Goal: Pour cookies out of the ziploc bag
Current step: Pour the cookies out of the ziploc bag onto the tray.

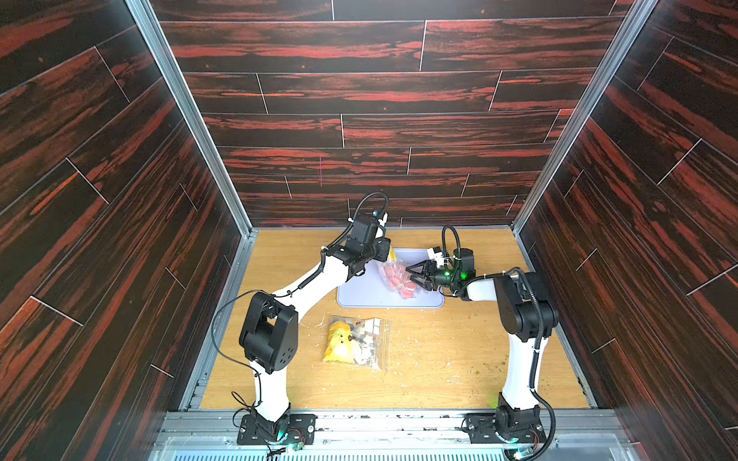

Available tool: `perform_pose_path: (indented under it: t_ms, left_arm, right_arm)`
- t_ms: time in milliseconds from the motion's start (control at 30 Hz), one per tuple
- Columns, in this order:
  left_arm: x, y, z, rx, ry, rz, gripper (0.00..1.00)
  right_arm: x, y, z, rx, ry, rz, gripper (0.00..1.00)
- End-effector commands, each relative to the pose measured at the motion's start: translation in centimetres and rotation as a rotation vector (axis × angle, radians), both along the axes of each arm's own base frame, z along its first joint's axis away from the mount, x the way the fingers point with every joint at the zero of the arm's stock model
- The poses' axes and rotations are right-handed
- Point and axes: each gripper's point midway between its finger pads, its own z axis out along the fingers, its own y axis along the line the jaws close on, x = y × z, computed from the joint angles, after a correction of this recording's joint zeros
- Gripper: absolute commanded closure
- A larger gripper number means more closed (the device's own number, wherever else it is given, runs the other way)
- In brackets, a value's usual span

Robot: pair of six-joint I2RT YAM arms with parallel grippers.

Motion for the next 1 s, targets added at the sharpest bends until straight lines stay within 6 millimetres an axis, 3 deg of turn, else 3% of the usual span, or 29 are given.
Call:
perform_pose_path:
  t_ms: [0, 400, 967]
  left_arm:
    - [-0.3, -0.1, 3.0, -0.036, -0.059, -0.007, 1.00]
    - [-0.5, -0.5, 3.1, -0.040, -0.058, -0.014, 1.00]
    - [-0.7, -1.6, 3.6, -0.037, -0.067, -0.041, 1.00]
  right_arm:
    - [0.6, 0.8, -0.6, 0.024, 0.010, 0.009, 0.38]
    - [1.2, 1.7, -0.4, 0.080, 0.020, 0.010, 0.41]
    - [1.5, 1.7, -0.6, 0.111, 0.020, 0.011, 0.86]
